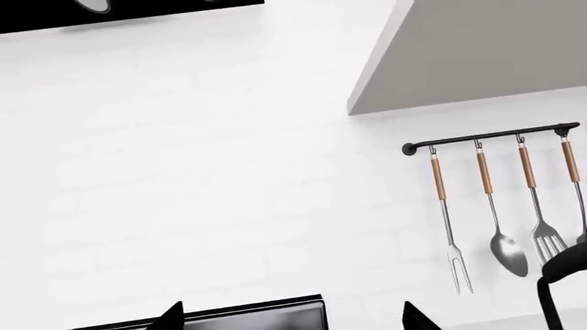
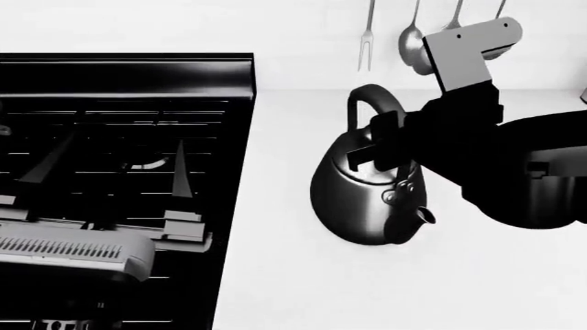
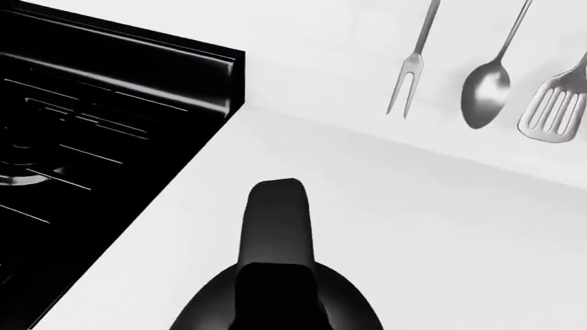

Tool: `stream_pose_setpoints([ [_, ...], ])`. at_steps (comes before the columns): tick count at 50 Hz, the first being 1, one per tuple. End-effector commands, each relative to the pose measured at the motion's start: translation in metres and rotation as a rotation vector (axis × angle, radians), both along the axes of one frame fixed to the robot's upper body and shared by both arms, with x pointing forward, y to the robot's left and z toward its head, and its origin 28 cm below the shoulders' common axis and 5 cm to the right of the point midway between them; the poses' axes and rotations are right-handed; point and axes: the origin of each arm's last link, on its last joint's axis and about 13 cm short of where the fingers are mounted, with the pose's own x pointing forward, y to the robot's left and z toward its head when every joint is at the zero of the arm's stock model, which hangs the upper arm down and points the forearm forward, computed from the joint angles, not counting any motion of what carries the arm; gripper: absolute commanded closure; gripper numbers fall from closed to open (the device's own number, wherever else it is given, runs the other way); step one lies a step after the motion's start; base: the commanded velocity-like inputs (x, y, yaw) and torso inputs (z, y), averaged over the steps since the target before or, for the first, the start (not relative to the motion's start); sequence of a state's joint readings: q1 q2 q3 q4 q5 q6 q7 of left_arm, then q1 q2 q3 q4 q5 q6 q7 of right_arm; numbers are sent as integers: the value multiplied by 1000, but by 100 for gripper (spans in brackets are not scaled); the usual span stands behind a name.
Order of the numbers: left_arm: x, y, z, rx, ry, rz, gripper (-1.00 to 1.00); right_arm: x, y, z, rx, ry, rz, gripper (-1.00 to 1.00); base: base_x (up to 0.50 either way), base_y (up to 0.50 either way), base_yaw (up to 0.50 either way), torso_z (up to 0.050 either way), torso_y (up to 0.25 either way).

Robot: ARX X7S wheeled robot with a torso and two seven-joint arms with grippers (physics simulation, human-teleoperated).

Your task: Pick the kettle from the counter and place it on a stove burner. Then turn the burner on.

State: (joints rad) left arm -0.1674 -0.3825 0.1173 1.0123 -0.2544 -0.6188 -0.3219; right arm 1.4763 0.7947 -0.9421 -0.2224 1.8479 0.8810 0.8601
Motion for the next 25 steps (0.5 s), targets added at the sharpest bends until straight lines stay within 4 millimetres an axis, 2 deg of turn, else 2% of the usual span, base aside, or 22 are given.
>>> stream_pose_setpoints([
  [1, 0, 1, 0, -2, 1, 1, -100, -1, -1, 14, 85, -86, 7, 100, 0, 0, 0, 0, 0],
  [25, -1, 1, 1, -5, -5, 2, -100, -8, 2, 39, 183, -174, 38, 100, 0, 0, 0, 0, 2],
])
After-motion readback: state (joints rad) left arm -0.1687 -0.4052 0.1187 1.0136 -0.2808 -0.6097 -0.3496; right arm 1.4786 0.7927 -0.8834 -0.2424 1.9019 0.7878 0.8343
